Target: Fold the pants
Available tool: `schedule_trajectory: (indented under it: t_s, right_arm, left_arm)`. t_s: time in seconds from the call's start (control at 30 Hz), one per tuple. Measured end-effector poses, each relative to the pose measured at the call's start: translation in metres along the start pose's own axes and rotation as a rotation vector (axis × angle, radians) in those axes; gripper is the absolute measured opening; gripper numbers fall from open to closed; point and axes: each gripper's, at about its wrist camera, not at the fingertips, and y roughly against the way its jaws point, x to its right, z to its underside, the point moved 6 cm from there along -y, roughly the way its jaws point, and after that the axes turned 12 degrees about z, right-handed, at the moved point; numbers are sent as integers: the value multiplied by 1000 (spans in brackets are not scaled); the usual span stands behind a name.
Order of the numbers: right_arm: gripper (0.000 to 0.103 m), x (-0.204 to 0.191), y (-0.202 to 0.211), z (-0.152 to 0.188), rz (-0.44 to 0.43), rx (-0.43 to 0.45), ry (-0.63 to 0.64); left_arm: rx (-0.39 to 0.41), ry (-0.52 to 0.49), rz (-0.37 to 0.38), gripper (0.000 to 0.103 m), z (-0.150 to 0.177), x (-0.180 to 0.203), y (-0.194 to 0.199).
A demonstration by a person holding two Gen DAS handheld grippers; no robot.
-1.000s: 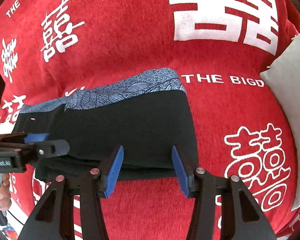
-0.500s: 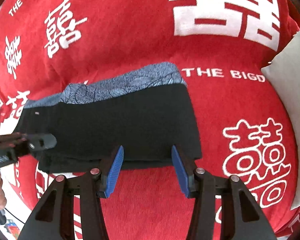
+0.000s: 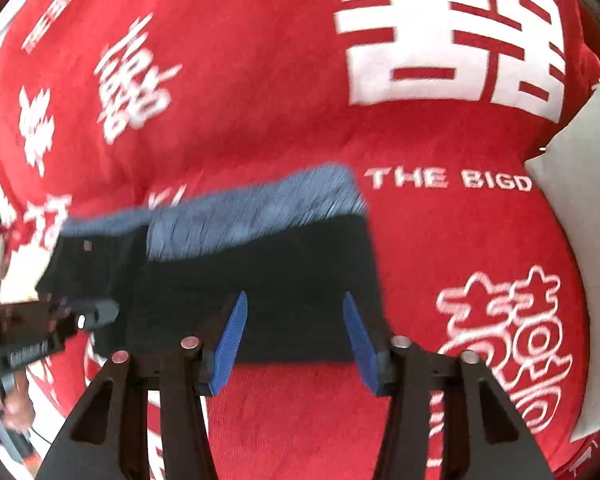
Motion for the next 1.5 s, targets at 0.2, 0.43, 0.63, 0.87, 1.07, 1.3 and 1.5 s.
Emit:
schedule_trajectory:
  t_s: [0.2,0.43,0.63,0.87,1.07,1.3,1.5]
  right_arm:
    - [22,24,-49,-58,-17,-85,-109]
    - [21,-1,-104,-59,21,-179,2]
    - [22,-5,-96,-59,28,-161,7]
    - [22,-2,-68,-41,9,-140,28]
    - [25,5,-43,-19,-3,-143,10]
    - [51,-14,-21,12,-31,-156,48]
    - [73,-33,-34,29,15,-169,191]
  left_arm:
    - [-27,-29,-64,7,-18,12,-41]
    - [-52,-3,-119,7,-14,-3,-67]
    - [-57,-18,-152,8,-20,4,-68]
    - [-20,-22,-162,83,-17,11,-58]
    - [-23,-6,-189,83,-9,9,-45]
    - [-38,73,-220,83,22,-14,-22]
    - [-39,200,-250,83,59,-39,-5]
